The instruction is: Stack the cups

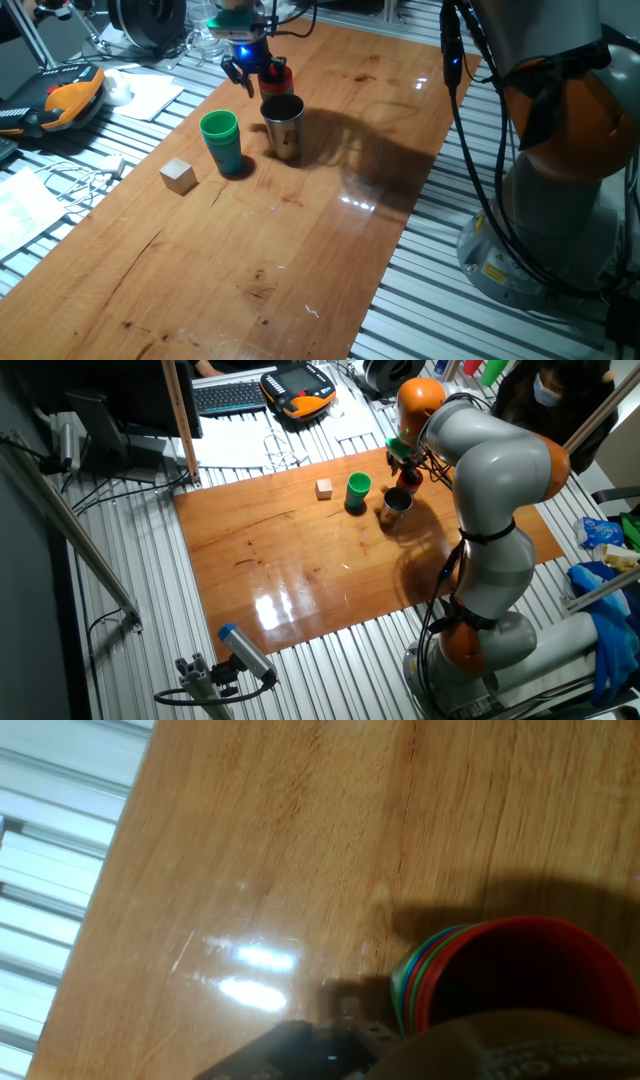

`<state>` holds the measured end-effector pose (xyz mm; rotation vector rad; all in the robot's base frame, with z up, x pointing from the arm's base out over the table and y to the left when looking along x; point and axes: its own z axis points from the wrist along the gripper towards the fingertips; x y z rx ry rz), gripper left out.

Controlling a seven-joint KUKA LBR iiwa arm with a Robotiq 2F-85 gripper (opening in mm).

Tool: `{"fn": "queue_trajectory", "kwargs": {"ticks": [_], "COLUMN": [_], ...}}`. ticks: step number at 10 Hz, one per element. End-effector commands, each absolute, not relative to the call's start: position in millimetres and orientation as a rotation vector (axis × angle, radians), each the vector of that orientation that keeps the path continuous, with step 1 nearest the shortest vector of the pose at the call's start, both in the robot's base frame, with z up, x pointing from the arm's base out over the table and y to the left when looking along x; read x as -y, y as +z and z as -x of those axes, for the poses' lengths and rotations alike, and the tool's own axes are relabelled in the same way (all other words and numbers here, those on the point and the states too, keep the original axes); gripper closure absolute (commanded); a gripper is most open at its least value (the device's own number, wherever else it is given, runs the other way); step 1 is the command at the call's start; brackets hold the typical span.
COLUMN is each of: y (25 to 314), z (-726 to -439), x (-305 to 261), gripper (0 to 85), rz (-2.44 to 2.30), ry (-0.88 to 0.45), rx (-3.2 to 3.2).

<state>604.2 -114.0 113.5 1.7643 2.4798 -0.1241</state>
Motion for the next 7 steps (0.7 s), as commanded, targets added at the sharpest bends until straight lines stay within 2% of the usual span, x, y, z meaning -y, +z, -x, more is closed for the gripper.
{"fn": "queue_trajectory", "kwargs": {"ticks": [1, 4, 5, 7], "y": [113.5, 112.5, 112.3, 112.4], "z": [-604.0, -603.3, -603.3, -603.4], "x": [114.0, 113.8, 113.8, 113.8], "gripper": [51.0, 51.0, 68.0, 68.0], "rz": [-1.763, -1.759, -1.753, -1.745], "ry": [-0.123, -0.119, -0.117, -0.121], "rx": [-2.481, -2.486, -2.487, -2.488]}}
